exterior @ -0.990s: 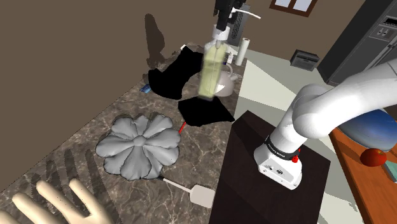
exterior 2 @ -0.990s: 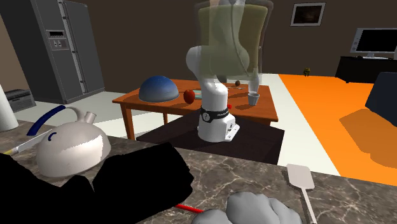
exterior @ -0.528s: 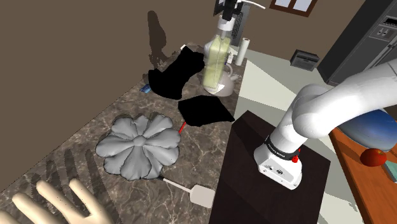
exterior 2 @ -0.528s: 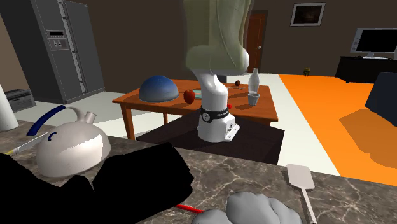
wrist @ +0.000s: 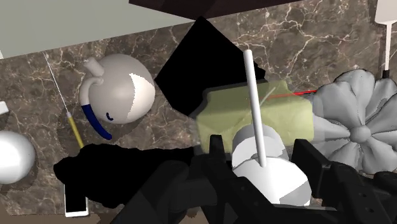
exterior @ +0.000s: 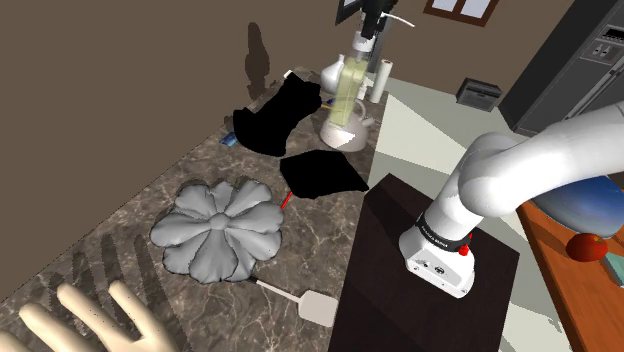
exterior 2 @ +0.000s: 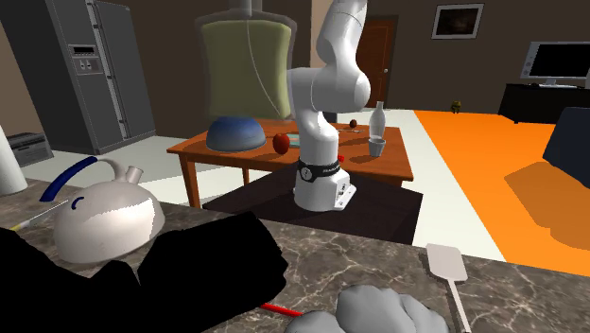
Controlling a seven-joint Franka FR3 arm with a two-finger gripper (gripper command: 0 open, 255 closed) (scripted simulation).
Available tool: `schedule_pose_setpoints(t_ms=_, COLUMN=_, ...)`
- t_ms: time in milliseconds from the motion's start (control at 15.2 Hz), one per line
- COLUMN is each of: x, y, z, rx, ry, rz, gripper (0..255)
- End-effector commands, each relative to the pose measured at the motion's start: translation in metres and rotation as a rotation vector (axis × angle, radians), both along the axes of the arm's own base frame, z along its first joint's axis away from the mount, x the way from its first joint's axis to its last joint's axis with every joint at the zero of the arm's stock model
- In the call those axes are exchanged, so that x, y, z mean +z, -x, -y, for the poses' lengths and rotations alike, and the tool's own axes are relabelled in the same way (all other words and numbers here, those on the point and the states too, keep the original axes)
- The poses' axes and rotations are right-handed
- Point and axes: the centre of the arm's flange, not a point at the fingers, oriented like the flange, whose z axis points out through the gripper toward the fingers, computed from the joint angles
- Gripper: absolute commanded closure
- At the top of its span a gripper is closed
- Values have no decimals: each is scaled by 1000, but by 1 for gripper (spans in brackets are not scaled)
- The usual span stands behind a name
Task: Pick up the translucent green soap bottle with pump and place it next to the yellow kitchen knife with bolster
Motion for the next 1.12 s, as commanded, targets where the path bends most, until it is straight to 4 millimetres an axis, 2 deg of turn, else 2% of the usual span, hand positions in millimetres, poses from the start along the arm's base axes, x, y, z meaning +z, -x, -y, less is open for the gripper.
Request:
schedule_pose_setpoints(t_ms=0, x=-6, y=-7, z=25, rx=2, ry=0, rz=0, gripper=255)
schedule_pose_setpoints(t_ms=1056, x=-55, y=-69, z=221, rx=2, ry=0, rz=0, gripper=255)
